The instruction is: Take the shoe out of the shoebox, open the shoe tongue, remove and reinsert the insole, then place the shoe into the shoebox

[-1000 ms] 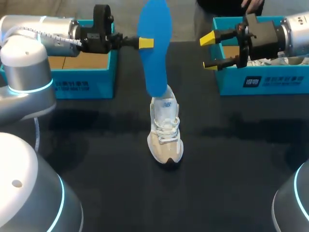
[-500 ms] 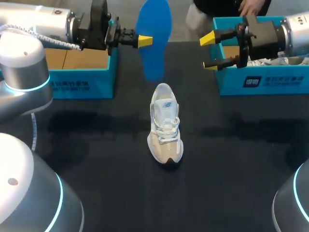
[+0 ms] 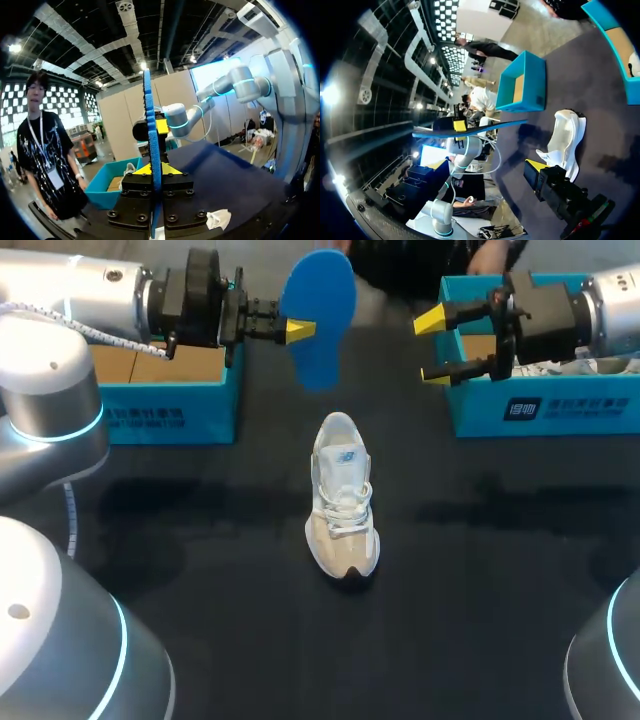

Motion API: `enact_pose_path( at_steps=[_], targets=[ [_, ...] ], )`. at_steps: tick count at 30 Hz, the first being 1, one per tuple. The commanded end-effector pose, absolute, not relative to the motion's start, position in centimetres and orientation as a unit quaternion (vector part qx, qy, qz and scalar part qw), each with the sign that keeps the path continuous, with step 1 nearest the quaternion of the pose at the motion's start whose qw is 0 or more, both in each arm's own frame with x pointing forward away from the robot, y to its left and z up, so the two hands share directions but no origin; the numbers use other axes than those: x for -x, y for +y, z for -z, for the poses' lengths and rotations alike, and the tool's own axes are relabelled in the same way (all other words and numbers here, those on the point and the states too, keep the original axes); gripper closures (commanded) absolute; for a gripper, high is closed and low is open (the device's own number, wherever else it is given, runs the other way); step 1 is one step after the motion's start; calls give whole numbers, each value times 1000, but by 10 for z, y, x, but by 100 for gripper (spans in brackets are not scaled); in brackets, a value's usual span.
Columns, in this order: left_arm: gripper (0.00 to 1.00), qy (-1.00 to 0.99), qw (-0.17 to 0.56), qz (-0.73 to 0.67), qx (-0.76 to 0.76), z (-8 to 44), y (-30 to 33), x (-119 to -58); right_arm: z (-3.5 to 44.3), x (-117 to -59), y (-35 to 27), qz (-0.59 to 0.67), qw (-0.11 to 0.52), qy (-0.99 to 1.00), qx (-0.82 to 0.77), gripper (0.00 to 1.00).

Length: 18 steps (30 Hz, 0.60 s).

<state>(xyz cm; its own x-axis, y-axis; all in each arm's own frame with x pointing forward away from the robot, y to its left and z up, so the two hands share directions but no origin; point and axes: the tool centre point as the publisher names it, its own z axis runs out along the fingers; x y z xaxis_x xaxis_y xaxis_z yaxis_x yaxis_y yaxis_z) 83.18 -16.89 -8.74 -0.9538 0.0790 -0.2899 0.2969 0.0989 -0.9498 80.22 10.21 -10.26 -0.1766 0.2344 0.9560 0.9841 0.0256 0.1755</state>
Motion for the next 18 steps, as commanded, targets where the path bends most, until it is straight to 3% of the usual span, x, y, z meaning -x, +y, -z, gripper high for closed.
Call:
enact_pose_path(
  at_steps=[1,11,18],
  targets=[
    [100,717,176,634,-230,98,-169,-834,103,-803,104,479,391,-599,508,0],
    [100,597,368,624,-344,103,-176,-849,103,-803,104,479,391,-599,508,0],
    [100,535,452,557,-446,113,-178,-855,103,-803,104,479,391,-599,508,0]
  ],
)
